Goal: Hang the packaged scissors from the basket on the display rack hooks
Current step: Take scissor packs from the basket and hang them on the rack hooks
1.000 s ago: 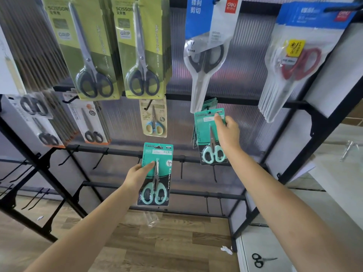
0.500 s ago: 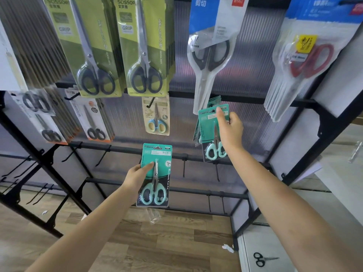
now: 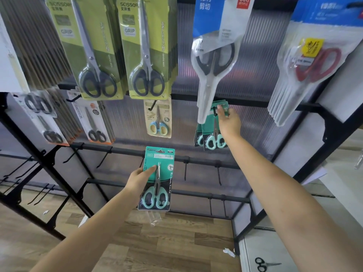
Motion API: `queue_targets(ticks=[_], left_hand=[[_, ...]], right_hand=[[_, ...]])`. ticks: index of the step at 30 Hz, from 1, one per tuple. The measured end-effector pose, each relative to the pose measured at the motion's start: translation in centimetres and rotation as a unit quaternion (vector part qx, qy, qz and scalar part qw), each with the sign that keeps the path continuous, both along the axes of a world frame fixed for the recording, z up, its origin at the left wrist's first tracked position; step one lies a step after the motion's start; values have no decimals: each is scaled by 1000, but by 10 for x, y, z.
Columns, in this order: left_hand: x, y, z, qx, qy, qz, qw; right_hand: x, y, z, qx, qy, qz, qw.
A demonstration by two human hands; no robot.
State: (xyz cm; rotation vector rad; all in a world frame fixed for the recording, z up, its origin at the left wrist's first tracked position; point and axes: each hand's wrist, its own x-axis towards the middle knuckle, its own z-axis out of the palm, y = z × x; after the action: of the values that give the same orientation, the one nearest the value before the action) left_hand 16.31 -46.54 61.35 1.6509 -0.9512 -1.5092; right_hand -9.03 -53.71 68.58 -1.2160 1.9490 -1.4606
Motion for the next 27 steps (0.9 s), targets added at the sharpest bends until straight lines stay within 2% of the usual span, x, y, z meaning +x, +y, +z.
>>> queue_targets(ticks=[7,12,17,20,23,27], left_hand=[[3,0,1,-11,16,-8,1000],[-7,7,1,-8,13,-46,999],[-32,22,3,-7,27,-119,993],[-51,31,10,-25,43,-162,985],[-67,39,17,-60,59,-193,978],[-80,45,25,-87,78,-204,972]], right_hand=[[-1,3,1,39,51,-6,998],[-7,40,-7,38,52,6,998],[0,91,-18,87,123,90,984],[5,116,-17,120,134,143,973],[2,134,-15,118,132,170,970],[-7,143,-9,106,173,186,961]])
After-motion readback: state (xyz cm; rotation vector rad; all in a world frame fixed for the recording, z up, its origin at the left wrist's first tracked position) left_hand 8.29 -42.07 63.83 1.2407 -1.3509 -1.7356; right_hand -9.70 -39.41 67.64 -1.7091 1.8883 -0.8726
